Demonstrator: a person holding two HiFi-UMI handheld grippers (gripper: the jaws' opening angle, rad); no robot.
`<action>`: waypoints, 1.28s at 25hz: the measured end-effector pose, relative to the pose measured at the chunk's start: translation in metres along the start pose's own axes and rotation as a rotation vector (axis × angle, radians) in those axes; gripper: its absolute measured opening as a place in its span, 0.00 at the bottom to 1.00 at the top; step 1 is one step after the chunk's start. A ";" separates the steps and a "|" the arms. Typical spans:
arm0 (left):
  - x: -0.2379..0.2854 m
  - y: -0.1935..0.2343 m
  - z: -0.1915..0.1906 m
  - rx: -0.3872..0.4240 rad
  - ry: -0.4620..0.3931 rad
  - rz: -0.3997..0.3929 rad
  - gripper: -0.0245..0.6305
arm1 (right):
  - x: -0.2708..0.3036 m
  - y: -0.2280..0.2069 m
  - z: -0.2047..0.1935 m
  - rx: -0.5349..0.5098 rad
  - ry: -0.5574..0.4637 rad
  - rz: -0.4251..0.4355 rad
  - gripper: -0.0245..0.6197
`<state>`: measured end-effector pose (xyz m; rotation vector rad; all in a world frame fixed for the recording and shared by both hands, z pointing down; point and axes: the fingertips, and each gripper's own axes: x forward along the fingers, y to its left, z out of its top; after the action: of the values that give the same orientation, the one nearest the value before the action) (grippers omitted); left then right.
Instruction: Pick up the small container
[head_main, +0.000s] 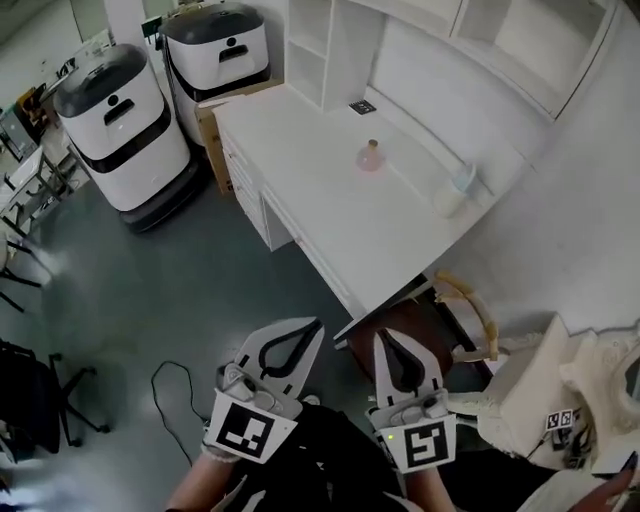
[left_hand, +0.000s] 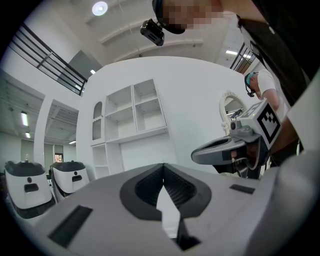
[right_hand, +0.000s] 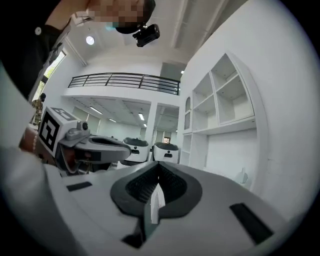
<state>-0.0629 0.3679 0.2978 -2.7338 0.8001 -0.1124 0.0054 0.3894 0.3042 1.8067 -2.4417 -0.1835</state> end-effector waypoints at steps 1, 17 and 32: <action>0.000 0.001 0.000 0.001 0.002 0.010 0.04 | 0.000 -0.001 -0.001 0.006 -0.001 0.004 0.04; -0.021 0.012 -0.004 0.016 0.072 0.119 0.04 | 0.009 0.005 -0.009 0.045 -0.014 0.084 0.04; -0.017 0.074 -0.019 0.005 0.058 0.121 0.04 | 0.063 0.015 -0.004 0.014 0.023 0.075 0.04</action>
<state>-0.1186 0.3130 0.2942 -2.6802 0.9768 -0.1683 -0.0265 0.3330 0.3111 1.7097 -2.4953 -0.1394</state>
